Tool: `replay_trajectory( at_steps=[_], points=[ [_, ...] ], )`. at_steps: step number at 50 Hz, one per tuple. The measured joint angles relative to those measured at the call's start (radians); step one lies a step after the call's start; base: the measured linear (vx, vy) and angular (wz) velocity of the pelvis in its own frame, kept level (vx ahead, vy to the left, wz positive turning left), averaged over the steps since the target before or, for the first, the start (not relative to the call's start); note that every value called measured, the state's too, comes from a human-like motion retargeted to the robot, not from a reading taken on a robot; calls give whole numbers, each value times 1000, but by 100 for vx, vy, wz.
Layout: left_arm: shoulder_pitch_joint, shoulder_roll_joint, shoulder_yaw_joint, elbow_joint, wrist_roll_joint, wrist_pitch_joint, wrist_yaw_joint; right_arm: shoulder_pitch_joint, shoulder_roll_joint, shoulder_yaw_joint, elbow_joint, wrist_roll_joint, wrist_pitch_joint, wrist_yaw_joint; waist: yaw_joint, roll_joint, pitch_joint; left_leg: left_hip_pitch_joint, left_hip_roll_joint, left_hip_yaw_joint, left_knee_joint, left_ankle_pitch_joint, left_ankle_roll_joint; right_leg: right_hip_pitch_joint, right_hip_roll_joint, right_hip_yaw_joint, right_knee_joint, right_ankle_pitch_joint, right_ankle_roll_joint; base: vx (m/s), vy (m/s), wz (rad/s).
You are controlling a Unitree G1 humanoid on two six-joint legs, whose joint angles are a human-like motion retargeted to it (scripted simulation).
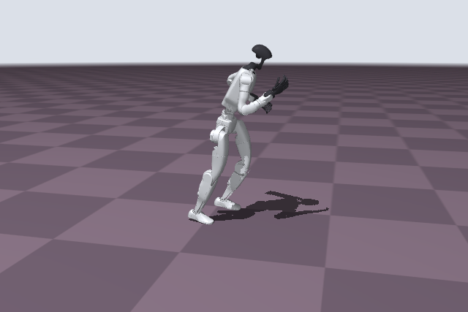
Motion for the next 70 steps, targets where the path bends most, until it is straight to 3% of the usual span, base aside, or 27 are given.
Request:
replay_trajectory(
  at_steps=[4,7,10,12,13,15,16,18,20,23,27,28,30,35,39,42,44,47,50,52,54,56,58,62,65,68,70],
  points=[
    [128,-66,101,13,-181,34,-153,52,-24,35,-67,23,23,92,59,-5,-6,64,-8,65,-525,23,-62,169,16,41,-102,196,50,113,23,-38],
    [97,-156,85,71,-156,45,-193,137,-49,84,-19,8,48,165,28,55,16,130,-4,103,-651,59,-108,293,58,65,-50,261,32,114,28,22],
    [-51,-231,-7,141,14,22,-162,280,-47,132,116,-40,59,231,5,104,31,171,17,57,-492,51,-12,243,92,61,301,271,37,111,25,29],
    [-231,-267,-87,163,176,-33,-17,385,-50,119,254,-238,20,104,-2,86,23,129,13,50,-289,-85,30,80,28,-10,648,211,39,104,19,36],
    [-332,-260,-107,178,376,-27,115,447,-62,97,306,-378,1,24,-12,74,5,81,23,60,-159,-149,11,-16,-22,-61,806,161,38,100,17,53],
    [-565,-327,-189,161,426,-24,61,537,-93,67,366,-541,3,-5,-62,88,20,150,1,41,-179,-172,-17,-106,-83,-118,943,20,-91,93,19,82],
    [-669,-363,-202,136,451,-16,87,584,-120,46,350,-547,-8,11,-117,102,19,183,-3,17,-194,-170,-44,-141,-87,-139,957,-26,-115,90,17,133],
    [-888,-421,-189,104,644,69,326,664,-209,-7,289,-538,-32,17,-260,142,16,246,-8,-51,-244,-142,-96,-205,-72,-174,920,-89,-132,91,9,191],
    [-1066,-498,-240,34,474,46,275,713,-309,-34,224,-454,-14,83,-426,183,9,304,0,-131,-309,-84,-137,-255,-39,-200,773,-95,-116,91,-3,202],
    [-1272,-471,-252,-15,440,70,341,761,-427,-84,192,-413,19,102,-607,216,-6,379,13,-215,-393,19,-185,-280,-32,-252,384,-26,-74,95,-18,145],
    [-1394,-447,-296,-48,324,100,340,791,-454,-175,228,-376,117,150,-703,199,11,488,-16,-284,-395,98,-190,-268,-69,-304,-17,2,-1,104,-32,69],
    [-1371,-455,-306,-64,293,86,316,799,-430,-186,244,-371,123,167,-698,190,5,483,-22,-281,-327,98,-194,-290,-82,-313,0,-11,12,107,-36,-6],
    [-1305,-472,-291,-68,275,81,253,756,-385,-175,300,-364,136,157,-650,177,40,499,-39,-279,-202,117,-138,-235,-71,-307,-43,37,-16,101,-38,-65],
    [-806,-436,-248,63,368,100,213,446,-274,17,440,-383,74,5,-494,216,78,247,29,-212,440,232,-101,-232,5,-221,252,-190,-141,98,-28,-113],
    [-301,-334,-155,68,132,33,107,128,-217,57,253,-412,44,-11,-345,160,47,68,67,-117,615,68,-8,-162,10,-162,299,-255,-101,102,-14,-109],
    [-5,-187,-28,-17,-19,-5,17,-2,-180,77,82,-347,9,-54,-173,82,4,-8,80,-21,478,-4,42,-72,-11,-100,206,-180,-56,108,-5,-106],
    [122,-117,62,-51,-46,-8,-16,-16,-174,93,-20,-286,-17,-68,-49,43,-8,-14,60,22,254,-9,35,-12,-32,-65,145,-79,-21,111,7,-98],
    [224,-88,196,-82,-69,24,-81,23,-146,89,-137,-171,-11,16,95,16,0,52,30,63,-222,17,-5,83,-43,-29,75,84,32,113,16,-76],
    [215,-117,265,-96,-76,59,-148,117,-83,61,-181,-77,33,148,149,37,7,119,41,119,-595,22,-83,204,-11,-32,39,193,57,116,23,2],
    [145,-135,250,-85,-29,58,-156,204,-35,61,-163,-57,46,187,140,57,15,139,40,124,-644,70,-111,282,12,-39,69,229,44,117,22,81],
    [26,-161,189,-40,53,47,-132,286,11,74,-96,-59,45,195,107,72,31,159,33,76,-563,98,-71,310,27,-48,205,255,26,115,19,118],
    [-136,-202,97,24,156,38,-70,362,49,78,29,-88,45,178,62,60,50,160,10,19,-402,0,10,252,13,-61,456,273,29,108,13,119],
    [-348,-247,-13,75,251,48,37,438,60,52,181,-164,59,133,22,37,66,154,-12,-10,-258,-119,50,130,-27,-78,735,237,17,98,7,92],
    [-830,-381,-185,35,333,69,200,636,-72,-51,229,-231,69,154,-110,49,55,212,-17,-59,-239,-169,-31,-129,-98,-156,1007,20,-84,90,3,99],
    [-1101,-460,-222,-45,412,83,285,767,-236,-89,138,-104,54,214,-317,112,19,297,23,-128,-351,-111,-101,-254,-70,-235,896,-44,-101,88,-7,144],
    [-1322,-450,-266,-82,402,103,367,821,-372,-143,114,-20,86,234,-521,152,-1,362,59,-189,-433,-16,-145,-303,-64,-332,554,-12,-86,90,-22,123],
    [-1452,-427,-312,-63,331,105,382,835,-422,-196,132,-8,131,233,-607,140,-3,416,53,-225,-466,40,-165,-284,-70,-370,251,14,-52,95,-35,88]
  ],
)
